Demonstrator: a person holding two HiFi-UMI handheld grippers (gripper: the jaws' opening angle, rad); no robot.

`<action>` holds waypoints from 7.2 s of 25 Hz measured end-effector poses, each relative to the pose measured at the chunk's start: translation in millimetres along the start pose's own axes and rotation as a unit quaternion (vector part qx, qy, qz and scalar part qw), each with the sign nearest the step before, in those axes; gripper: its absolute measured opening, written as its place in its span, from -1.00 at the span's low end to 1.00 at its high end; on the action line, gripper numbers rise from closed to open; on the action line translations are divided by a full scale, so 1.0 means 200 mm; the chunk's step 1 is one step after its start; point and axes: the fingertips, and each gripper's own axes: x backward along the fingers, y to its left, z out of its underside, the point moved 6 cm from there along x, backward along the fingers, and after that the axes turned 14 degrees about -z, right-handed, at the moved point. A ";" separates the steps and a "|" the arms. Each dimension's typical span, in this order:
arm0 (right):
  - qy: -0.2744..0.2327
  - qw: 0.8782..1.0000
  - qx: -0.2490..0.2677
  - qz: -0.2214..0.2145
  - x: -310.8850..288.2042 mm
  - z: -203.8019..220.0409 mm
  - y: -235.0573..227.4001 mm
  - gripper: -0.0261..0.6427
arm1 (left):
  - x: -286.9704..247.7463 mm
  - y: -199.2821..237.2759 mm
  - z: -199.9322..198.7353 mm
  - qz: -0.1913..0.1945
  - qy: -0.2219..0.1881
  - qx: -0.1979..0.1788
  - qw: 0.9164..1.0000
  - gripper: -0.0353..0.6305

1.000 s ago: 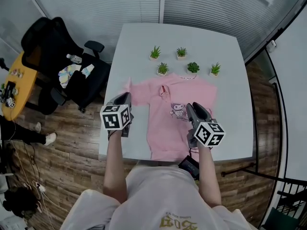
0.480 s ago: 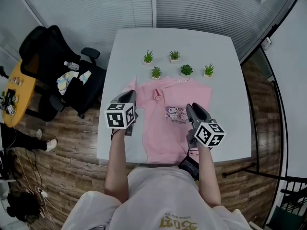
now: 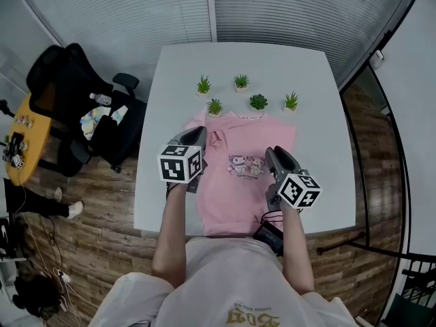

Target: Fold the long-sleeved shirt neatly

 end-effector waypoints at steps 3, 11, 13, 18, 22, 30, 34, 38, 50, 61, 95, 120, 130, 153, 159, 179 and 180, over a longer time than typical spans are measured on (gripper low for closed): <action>0.000 1.000 -0.001 -0.004 0.03 -0.02 -0.05 -0.54 | -0.02 -0.12 -0.03 0.014 -0.007 0.001 1.000 -0.86; -0.001 1.000 -0.007 -0.017 0.11 -0.07 -0.21 -0.54 | -0.15 -0.45 0.01 0.014 0.000 -0.046 0.999 -0.86; -0.001 1.000 -0.012 -0.020 0.12 -0.07 -0.26 -0.54 | -0.25 -0.55 0.10 0.017 0.004 -0.043 0.999 -0.85; 0.015 0.999 -0.023 -0.017 0.15 0.00 -0.35 -0.54 | -0.57 -0.74 0.50 0.035 0.098 -0.071 0.992 -0.43; 0.021 0.999 -0.031 -0.012 0.19 0.04 -0.40 -0.54 | -0.62 -0.74 0.59 0.019 0.118 -0.079 0.990 -0.27; 0.027 0.999 -0.038 -0.022 0.20 0.06 -0.43 -0.54 | -0.65 -0.58 0.53 -0.047 0.106 -0.031 0.993 -0.11; 0.030 0.998 -0.042 -0.021 0.22 0.08 -0.46 -0.54 | -0.72 -0.62 0.59 -0.014 0.144 -0.013 0.989 0.01; 0.029 0.998 -0.047 -0.015 0.26 0.08 -0.51 -0.54 | -0.76 -0.69 0.61 0.004 0.164 -0.029 0.986 -0.06; 0.001 0.998 -0.061 -0.016 0.36 0.04 -0.56 -0.54 | -0.74 -1.03 0.52 0.123 0.110 -0.059 0.985 0.11; 0.002 0.999 -0.052 -0.009 0.46 0.04 -0.56 -0.54 | -0.78 -0.99 0.61 0.087 0.136 -0.077 0.984 0.20; 0.006 0.999 0.030 0.016 0.76 0.23 0.01 -0.49 | 0.26 -0.49 0.68 0.066 0.038 -0.013 0.997 0.20; 0.128 0.990 0.025 0.048 1.00 0.81 0.02 -0.46 | 0.62 -0.29 1.20 0.090 0.115 0.013 0.989 0.11; 0.185 0.982 0.031 0.000 1.05 0.99 0.07 -0.46 | 0.74 -0.39 1.48 0.150 0.189 -0.082 0.967 0.10; 0.381 0.898 0.209 -0.064 1.06 1.21 0.05 -0.24 | 0.71 -0.38 1.66 0.127 0.264 -0.202 0.934 0.12; 0.402 0.876 0.258 -0.070 1.04 1.20 0.02 -0.27 | 0.67 -0.41 1.70 0.122 0.291 -0.293 0.903 0.10; 0.422 0.866 0.259 -0.073 1.11 1.23 0.04 -0.81 | 0.74 -0.35 1.72 0.086 0.299 -0.287 0.906 -0.71; 0.422 0.868 0.250 -0.073 1.12 1.23 0.05 -0.82 | 0.74 -0.35 1.72 0.088 0.305 -0.285 0.905 -0.73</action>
